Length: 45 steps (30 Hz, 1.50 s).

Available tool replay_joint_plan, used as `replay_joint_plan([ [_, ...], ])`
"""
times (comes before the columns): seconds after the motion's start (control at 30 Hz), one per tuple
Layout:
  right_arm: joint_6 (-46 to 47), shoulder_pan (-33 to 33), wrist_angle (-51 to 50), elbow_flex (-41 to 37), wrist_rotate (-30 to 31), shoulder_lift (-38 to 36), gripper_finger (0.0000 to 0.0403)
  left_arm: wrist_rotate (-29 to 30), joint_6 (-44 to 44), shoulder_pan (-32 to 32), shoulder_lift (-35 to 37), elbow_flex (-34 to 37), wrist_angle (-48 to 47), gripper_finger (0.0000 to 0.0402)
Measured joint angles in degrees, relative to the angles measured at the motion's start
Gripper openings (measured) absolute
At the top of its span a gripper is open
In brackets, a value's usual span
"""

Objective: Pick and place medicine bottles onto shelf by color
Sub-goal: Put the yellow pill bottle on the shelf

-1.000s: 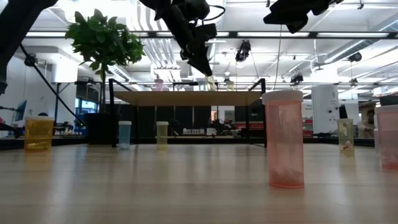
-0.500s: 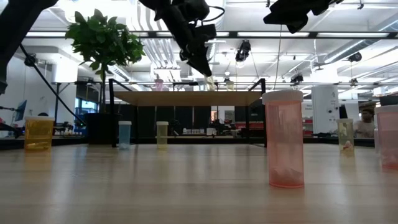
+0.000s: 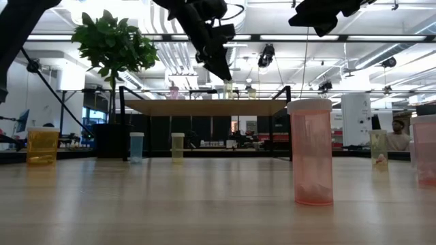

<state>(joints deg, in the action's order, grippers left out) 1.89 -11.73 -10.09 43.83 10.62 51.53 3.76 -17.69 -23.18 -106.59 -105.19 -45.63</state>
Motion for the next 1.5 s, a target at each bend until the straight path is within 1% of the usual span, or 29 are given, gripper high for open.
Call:
replay_joint_plan([
  [0.1,-0.6,0.0,0.1,-0.3,0.0,0.0,0.0169,0.0,-0.7,0.1,1.6,0.0,-0.3,0.0233],
  [0.2,-3.6,0.0,5.2,-2.9,0.0,0.0,0.0169,0.0,-0.2,1.1,3.7,0.2,-0.8,0.0233],
  [0.33,-10.5,0.1,19.7,-10.8,-0.1,0.0,0.0169,-1.0,1.2,4.0,6.3,0.3,-0.6,0.0233],
  [0.47,-15.8,2.0,36.5,-19.8,-0.6,0.0,0.0169,-3.5,1.3,8.4,8.0,0.5,2.8,0.0233],
  [0.53,-17.2,4.3,43.3,-22.4,-2.5,-0.6,0.0169,-4.5,1.3,10.9,8.2,0.5,5.3,0.0233],
  [0.6,-17.5,7.0,47.1,-23.5,-7.0,-1.8,0.0168,-5.8,1.3,13.3,8.2,0.6,7.6,0.0233],
  [0.7,-18.0,11.0,47.7,-24.7,-14.3,-3.7,0.0165,-7.8,1.3,16.8,8.2,1.7,12.3,0.0233],
  [0.8,-19.1,13.5,47.8,-25.8,-15.5,-5.8,0.0159,-7.9,1.0,20.0,8.2,4.9,18.8,0.0233],
  [0.93,-18.0,13.9,48.2,-27.8,-15.6,-8.8,0.0151,-8.0,1.5,22.3,8.2,8.7,27.0,0.0233],
  [1.03,-16.6,13.5,48.3,-29.7,-15.9,-11.7,0.0150,-7.9,4.3,22.8,8.2,11.0,31.4,0.0233],
  [1.2,-15.8,13.4,50.0,-34.1,-15.3,-16.9,0.0150,-7.9,5.4,23.1,8.2,15.5,38.5,0.0233],
  [1.37,-13.5,13.5,51.5,-36.9,-14.9,-21.5,0.0150,-6.3,8.2,22.6,8.2,19.2,48.5,0.0233],
  [1.4,-13.0,13.5,51.5,-37.2,-14.0,-22.2,0.0150,-6.2,8.4,22.5,8.2,19.7,50.3,0.0233],
  [1.5,-10.8,13.5,51.4,-37.7,-8.8,-23.7,0.0150,-5.0,8.4,22.4,8.2,20.9,55.4,0.0233],
])
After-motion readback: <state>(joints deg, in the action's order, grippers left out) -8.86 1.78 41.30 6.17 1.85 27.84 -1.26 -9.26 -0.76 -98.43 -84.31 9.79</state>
